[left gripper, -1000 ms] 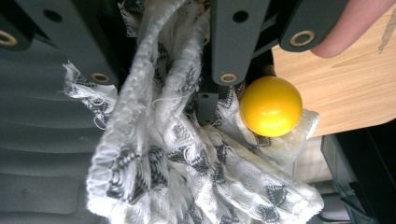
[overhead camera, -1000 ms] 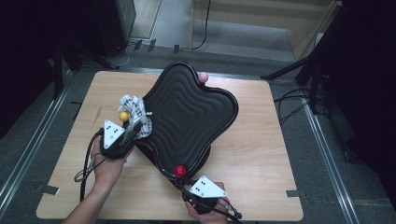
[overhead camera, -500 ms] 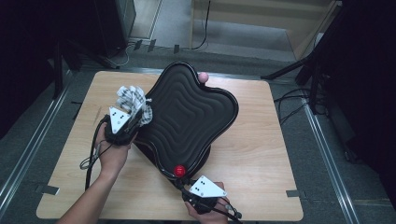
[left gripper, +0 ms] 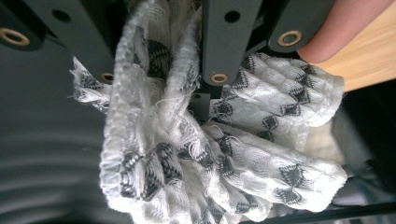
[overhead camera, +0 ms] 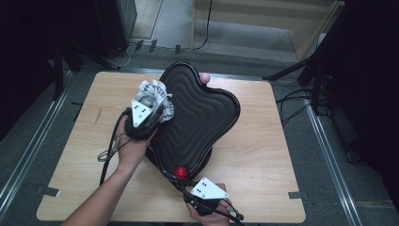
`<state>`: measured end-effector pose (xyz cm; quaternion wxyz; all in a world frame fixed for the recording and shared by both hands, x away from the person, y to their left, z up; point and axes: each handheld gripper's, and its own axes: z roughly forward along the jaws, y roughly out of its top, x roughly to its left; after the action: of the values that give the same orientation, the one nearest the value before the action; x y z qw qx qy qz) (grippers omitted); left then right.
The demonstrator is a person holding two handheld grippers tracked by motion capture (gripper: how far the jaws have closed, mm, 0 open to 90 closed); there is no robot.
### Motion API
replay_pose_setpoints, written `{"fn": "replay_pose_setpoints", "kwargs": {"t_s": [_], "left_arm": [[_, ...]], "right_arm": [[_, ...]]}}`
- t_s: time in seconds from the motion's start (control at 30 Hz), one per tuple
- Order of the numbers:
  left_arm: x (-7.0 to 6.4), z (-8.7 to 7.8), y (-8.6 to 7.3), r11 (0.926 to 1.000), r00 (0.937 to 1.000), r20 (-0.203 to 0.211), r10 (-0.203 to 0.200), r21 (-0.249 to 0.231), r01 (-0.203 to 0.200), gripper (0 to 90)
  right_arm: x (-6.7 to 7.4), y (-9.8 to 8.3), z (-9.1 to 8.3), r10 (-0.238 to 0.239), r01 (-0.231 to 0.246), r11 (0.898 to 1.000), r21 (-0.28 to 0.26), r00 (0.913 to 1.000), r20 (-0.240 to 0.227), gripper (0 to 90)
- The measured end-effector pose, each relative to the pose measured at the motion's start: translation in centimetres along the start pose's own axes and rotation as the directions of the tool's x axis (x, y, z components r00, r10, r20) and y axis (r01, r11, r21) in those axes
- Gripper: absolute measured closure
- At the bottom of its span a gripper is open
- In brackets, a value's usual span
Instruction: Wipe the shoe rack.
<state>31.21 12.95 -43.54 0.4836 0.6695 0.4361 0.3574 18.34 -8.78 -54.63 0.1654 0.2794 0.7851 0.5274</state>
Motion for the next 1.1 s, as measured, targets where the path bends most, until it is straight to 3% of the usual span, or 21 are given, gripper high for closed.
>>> {"fn": "replay_pose_setpoints", "kwargs": {"t_s": [0.2,0.4,0.6,0.67,0.73,0.8,0.83,0.87,0.93,0.97,1.0,1.03,1.1], "left_arm": [[-3.4,1.8,2.6,0.9986,0.9965,0.079,0.027,-0.047,-0.023,77.3],[-6.1,3.4,4.5,0.9972,0.9903,0.136,0.026,-0.073,-0.016,77.1],[-8.5,4.0,5.7,0.9963,0.9744,0.223,0.028,-0.085,-0.009,76.7],[-9.1,4.1,5.9,0.9965,0.9614,0.273,0.032,-0.083,-0.010,76.4],[-9.7,4.0,6.1,0.9969,0.9424,0.334,0.021,-0.078,0.005,76.1],[-10.5,3.8,6.0,0.9958,0.9250,0.376,0.052,-0.089,-0.020,75.9],[-10.7,3.8,5.9,0.9949,0.9237,0.378,0.065,-0.096,-0.031,75.8],[-10.9,3.8,5.9,0.9933,0.9246,0.371,0.085,-0.105,-0.049,75.8],[-10.7,3.8,5.9,0.9931,0.9343,0.346,0.084,-0.105,-0.050,75.4],[-10.4,3.9,5.9,0.9941,0.9417,0.328,0.075,-0.099,-0.044,75.0],[-10.1,4.0,6.0,0.9949,0.9560,0.287,0.060,-0.094,-0.034,74.7],[-9.7,4.1,6.0,0.9958,0.9643,0.261,0.044,-0.089,-0.022,74.8],[-9.2,4.2,6.0,0.9967,0.9744,0.224,0.011,-0.081,0.007,74.7]], "right_arm": [[0.0,0.0,0.0,0.000,0.000,1.000,0.001,1.0000,-0.002,75.9],[-0.1,0.0,0.0,-0.004,0.004,1.000,0.000,1.0000,-0.005,76.0],[-0.1,0.0,0.0,-0.006,0.006,1.000,0.000,1.0000,-0.006,76.0],[-0.1,0.0,0.0,-0.009,0.009,1.000,-0.002,0.9999,-0.004,76.0],[-0.1,0.0,0.0,-0.007,0.007,1.000,0.000,1.0000,-0.007,76.0],[-0.1,0.0,0.0,-0.007,0.007,1.000,0.002,0.9999,-0.008,76.0],[-0.1,0.0,0.0,-0.007,0.007,1.000,0.002,0.9999,-0.008,76.0],[-0.1,0.0,0.0,-0.006,0.006,1.000,0.002,0.9999,-0.009,76.0],[-0.1,0.0,0.0,-0.007,0.007,1.000,0.001,0.9999,-0.009,76.0],[-0.1,0.0,0.0,-0.006,0.006,1.000,0.002,0.9999,-0.009,76.0],[-0.1,0.0,0.0,-0.006,0.006,1.000,0.001,0.9999,-0.008,76.0],[-0.1,0.0,0.0,-0.006,0.006,1.000,0.001,0.9999,-0.009,76.0],[-0.1,0.0,0.0,-0.006,0.006,1.000,0.001,0.9999,-0.009,76.0]]}}
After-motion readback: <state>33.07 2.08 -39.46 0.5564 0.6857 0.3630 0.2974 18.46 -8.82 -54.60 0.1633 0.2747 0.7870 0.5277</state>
